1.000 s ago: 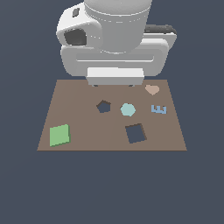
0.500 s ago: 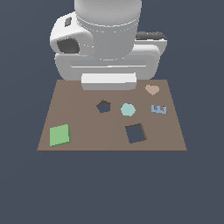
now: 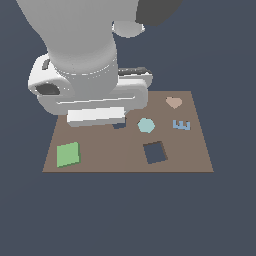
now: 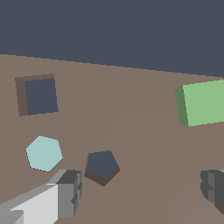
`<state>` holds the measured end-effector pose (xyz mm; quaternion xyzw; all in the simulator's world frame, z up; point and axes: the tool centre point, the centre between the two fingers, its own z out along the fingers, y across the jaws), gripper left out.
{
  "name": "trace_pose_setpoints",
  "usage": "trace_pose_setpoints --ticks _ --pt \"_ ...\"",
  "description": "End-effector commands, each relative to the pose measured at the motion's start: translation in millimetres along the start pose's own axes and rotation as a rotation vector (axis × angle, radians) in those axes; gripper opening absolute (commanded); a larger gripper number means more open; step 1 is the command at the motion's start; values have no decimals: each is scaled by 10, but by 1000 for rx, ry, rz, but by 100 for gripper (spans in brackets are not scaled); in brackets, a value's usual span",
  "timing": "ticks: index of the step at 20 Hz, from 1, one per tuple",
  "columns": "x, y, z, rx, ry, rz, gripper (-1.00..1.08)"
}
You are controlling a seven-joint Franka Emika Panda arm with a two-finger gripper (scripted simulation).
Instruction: Insert a designated object into the corresponding slot on a board.
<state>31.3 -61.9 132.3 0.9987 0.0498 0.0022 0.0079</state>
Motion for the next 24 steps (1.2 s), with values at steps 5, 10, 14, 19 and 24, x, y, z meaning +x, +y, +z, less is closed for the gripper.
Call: trace_pose_setpoints --ticks 5,10,14,19,24 --pt "186 459 325 6 -1 -55 100" --pt "343 774 554 11 -1 -94 100" --pt "441 944 681 13 -2 -116 100" --pt "527 1075 780 15 -2 -133 100" --pt "576 1145 833 16 -2 -142 100"
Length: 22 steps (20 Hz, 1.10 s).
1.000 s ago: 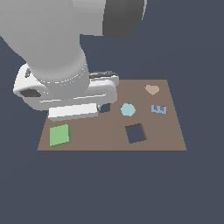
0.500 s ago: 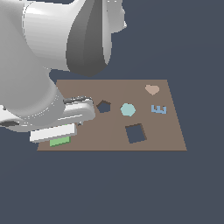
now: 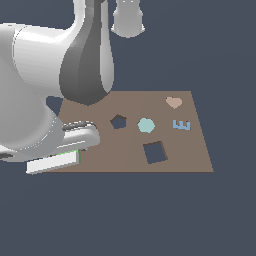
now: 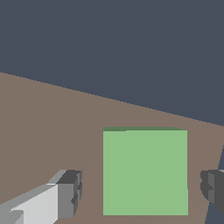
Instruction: Insert a designated object into the corresponding slot on a board.
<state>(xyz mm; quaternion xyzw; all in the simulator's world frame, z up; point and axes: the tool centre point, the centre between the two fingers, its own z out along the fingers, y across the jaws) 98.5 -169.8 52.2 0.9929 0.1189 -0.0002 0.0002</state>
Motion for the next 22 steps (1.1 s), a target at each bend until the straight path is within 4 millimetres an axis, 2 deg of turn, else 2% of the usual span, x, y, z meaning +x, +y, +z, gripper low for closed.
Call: trace_pose_setpoints --ticks 1,9,17,18,22 --pt "20 27 17 0 0 -5 100" --pt "26 38 41 0 0 -5 100" --pt "29 35 222 0 0 -6 100" --pt "29 35 222 0 0 -6 -100" --pt "29 35 222 0 0 -6 -100"
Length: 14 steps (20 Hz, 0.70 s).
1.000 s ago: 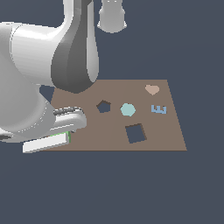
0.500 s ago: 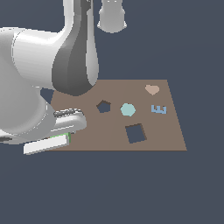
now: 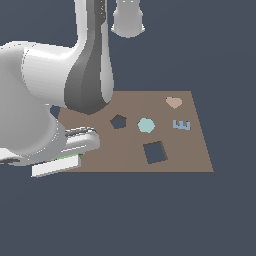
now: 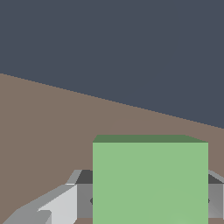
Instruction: Insert a designated object into the corresponding slot on a board.
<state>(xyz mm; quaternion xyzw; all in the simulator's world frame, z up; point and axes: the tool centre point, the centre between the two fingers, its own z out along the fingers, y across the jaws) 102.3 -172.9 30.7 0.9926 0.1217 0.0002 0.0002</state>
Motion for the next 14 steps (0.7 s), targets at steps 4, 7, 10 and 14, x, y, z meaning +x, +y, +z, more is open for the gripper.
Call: trace_pose_setpoints --ticks 4,7,10,14 --pt "0 -3 7 0 0 0 -100" --pt "3 -2 -6 0 1 0 -100" --pt "3 -2 -44 0 0 0 -100" --pt "4 -33 -23 1 -1 0 -100"
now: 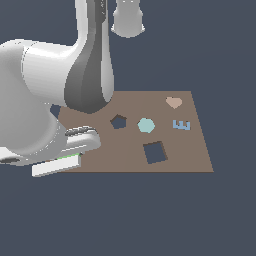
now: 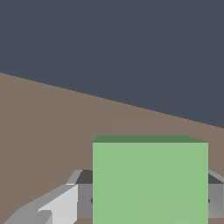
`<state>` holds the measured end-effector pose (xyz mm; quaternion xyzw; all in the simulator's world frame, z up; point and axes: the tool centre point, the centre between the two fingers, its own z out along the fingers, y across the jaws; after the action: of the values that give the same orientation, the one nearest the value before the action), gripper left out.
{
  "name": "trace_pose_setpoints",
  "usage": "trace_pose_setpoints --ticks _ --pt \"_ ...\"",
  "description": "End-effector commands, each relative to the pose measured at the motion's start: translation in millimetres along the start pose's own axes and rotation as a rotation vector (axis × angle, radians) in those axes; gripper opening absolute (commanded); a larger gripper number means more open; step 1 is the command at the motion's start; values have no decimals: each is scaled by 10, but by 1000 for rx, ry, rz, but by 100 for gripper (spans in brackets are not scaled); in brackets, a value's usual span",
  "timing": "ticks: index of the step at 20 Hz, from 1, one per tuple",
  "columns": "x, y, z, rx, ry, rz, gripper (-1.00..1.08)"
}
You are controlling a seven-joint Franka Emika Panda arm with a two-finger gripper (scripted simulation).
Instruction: Insert a designated object into the corresponding slot on a board.
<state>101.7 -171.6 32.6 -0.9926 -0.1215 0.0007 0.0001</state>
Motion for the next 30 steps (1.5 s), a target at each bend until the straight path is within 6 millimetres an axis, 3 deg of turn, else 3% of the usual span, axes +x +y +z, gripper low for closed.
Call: trace_pose_setpoints --ticks 1,8,23,30 --pt "9 -39 -4 0 0 0 -100" --pt "64 -399 -15 0 0 4 -100" --pt "353 -1961 -63 0 0 23 -100" --pt "474 -2446 -78 0 0 29 -100"
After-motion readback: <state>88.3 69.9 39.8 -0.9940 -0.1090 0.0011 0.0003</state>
